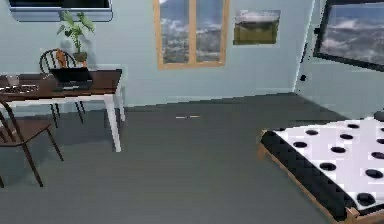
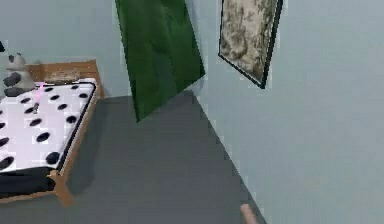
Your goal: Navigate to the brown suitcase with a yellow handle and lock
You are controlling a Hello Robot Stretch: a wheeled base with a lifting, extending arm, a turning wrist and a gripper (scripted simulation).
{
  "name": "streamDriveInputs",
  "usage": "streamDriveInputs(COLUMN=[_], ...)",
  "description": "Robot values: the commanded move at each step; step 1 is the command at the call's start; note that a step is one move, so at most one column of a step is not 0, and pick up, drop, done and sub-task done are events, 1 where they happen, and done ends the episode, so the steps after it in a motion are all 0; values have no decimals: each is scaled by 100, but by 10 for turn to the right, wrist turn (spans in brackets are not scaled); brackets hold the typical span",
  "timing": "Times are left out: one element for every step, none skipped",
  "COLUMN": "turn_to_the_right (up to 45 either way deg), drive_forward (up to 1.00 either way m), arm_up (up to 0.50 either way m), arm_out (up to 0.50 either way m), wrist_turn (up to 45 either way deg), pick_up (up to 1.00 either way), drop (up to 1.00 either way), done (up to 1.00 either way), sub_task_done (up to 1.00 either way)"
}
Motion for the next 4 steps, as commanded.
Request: streamDriveInputs(turn_to_the_right=[-450, -240, 0, -450], drive_forward=[0, 0, 55, 0], arm_up=[0, 0, 0, 0], arm_out=[0, 0, 0, 0], wrist_turn=[0, 0, 0, 0], pick_up=[0, 0, 0, 0], drop=[0, 0, 0, 0], done=[0, 0, 0, 0], sub_task_done=[0, 0, 0, 0])
